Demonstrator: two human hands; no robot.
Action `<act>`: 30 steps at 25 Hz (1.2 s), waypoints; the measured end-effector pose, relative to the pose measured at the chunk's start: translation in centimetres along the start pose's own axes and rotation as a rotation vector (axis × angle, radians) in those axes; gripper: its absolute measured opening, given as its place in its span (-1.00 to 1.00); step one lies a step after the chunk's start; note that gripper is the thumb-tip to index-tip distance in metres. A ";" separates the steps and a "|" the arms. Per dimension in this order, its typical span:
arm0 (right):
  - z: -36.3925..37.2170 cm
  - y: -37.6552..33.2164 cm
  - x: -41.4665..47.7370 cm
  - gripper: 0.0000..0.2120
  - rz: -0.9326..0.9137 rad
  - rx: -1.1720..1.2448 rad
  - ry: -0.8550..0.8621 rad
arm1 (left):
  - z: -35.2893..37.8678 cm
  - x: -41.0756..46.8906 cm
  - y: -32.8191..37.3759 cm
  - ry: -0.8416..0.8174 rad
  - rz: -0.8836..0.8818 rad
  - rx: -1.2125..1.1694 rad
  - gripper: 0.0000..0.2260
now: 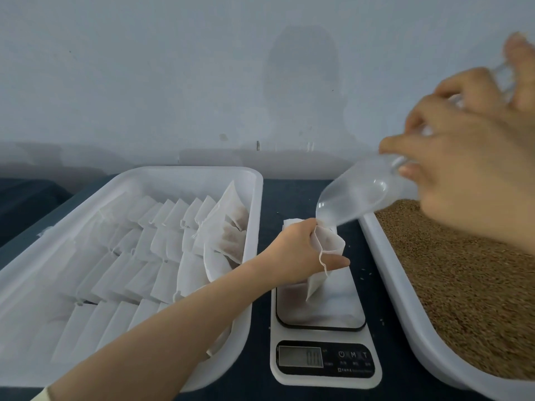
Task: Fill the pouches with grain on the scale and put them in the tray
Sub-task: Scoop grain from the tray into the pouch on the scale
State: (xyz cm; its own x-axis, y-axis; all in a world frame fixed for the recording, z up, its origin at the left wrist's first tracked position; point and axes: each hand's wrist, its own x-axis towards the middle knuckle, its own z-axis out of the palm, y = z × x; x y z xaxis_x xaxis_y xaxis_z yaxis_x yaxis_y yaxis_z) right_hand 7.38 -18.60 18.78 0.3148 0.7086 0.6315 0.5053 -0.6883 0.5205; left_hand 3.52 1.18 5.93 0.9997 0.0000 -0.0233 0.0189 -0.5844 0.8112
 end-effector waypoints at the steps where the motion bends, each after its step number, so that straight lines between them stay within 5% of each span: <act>1: 1.1 1.3 -0.5 -0.76 0.088 0.030 -0.012 | 0.0 -0.1 0.1 0.001 0.001 0.000 -0.55; 5: 6.1 3.9 -2.9 -0.71 0.503 0.137 -0.351 | 0.0 -0.2 0.2 0.003 0.009 0.007 -0.57; 10: 9.8 2.9 -6.7 -0.76 0.699 0.190 -0.775 | 0.1 -0.3 0.2 -0.003 0.006 0.002 -0.59; 20: 10.3 1.3 -8.1 -0.67 0.886 0.315 -0.720 | 0.0 -0.5 0.4 -0.014 0.007 0.030 -0.60; 30: 12.5 -1.5 -7.9 -0.62 0.689 0.197 -0.833 | -0.1 -0.6 0.6 -0.027 0.010 0.041 -0.61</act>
State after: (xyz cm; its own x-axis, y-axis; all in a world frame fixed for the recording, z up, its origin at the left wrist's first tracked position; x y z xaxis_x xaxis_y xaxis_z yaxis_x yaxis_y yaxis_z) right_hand 14.21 -21.21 5.81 0.9851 0.1152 0.1274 0.1086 -0.9924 0.0574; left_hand 2.95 0.88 6.49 0.9991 -0.0277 -0.0322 0.0082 -0.6172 0.7868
